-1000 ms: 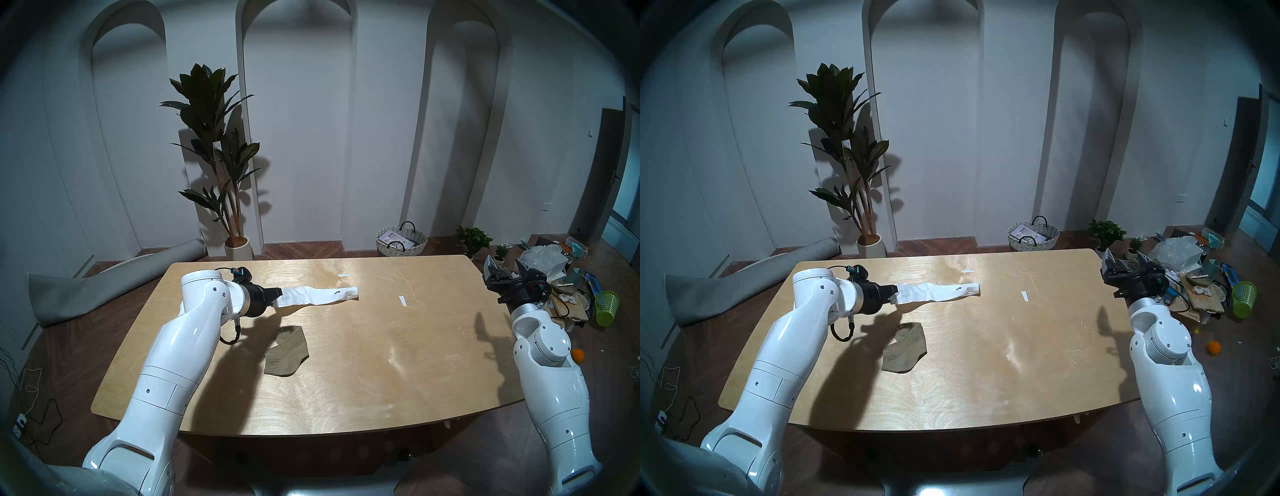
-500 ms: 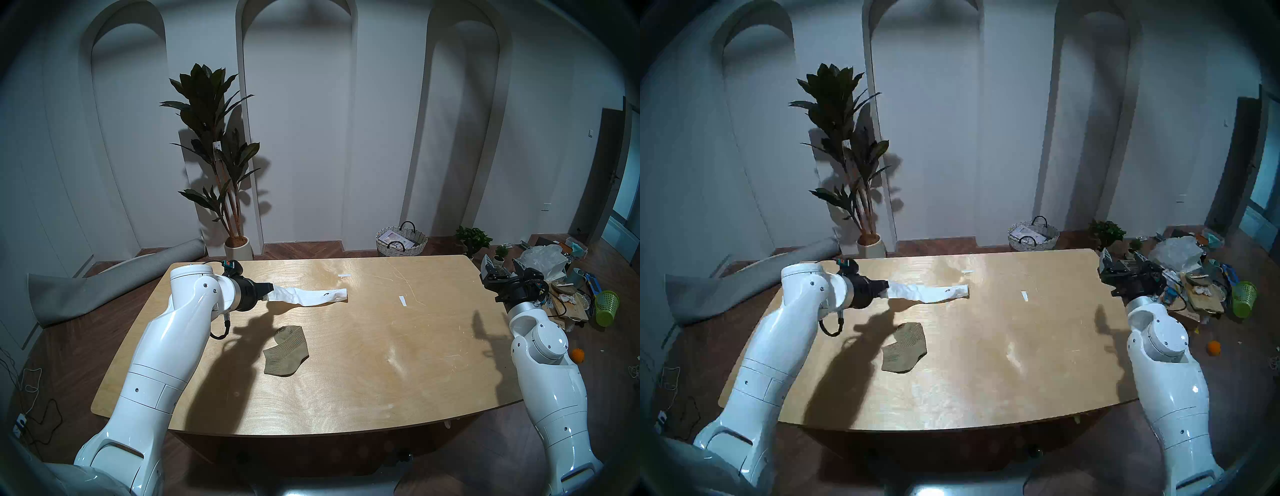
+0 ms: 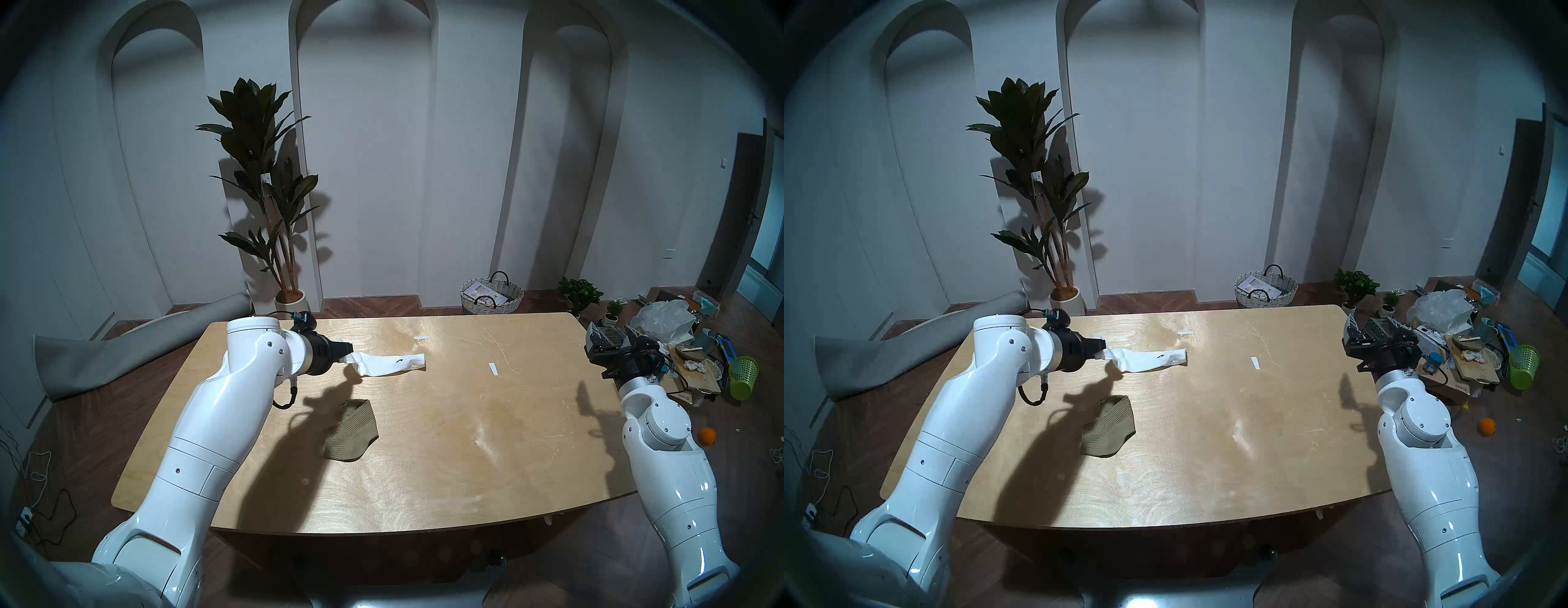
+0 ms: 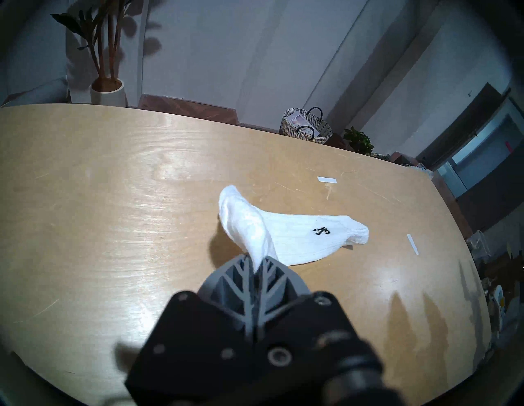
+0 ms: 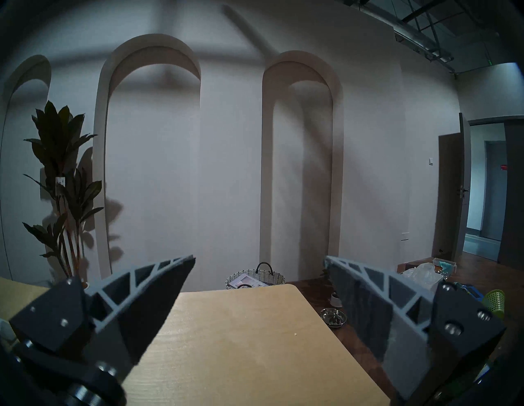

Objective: Fold socks in half once and place them neatly on the table

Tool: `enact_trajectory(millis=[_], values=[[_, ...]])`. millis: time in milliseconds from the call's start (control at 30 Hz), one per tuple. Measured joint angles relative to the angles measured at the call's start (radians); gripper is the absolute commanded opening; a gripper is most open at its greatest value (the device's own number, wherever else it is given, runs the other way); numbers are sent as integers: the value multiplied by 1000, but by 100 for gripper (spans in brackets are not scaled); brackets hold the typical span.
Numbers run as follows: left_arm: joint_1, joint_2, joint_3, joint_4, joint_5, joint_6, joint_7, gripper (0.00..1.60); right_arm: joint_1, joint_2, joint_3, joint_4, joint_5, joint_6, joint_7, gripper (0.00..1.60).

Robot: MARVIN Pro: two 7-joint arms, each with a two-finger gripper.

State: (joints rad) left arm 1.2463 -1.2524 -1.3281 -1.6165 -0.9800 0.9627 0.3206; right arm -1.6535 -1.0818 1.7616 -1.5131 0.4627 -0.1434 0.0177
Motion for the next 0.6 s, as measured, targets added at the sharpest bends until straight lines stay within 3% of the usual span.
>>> enact_trajectory(millis=[600], values=[[-99, -78, 135, 62, 51, -7, 12, 0, -18, 1, 41, 35, 1, -57, 16, 160]])
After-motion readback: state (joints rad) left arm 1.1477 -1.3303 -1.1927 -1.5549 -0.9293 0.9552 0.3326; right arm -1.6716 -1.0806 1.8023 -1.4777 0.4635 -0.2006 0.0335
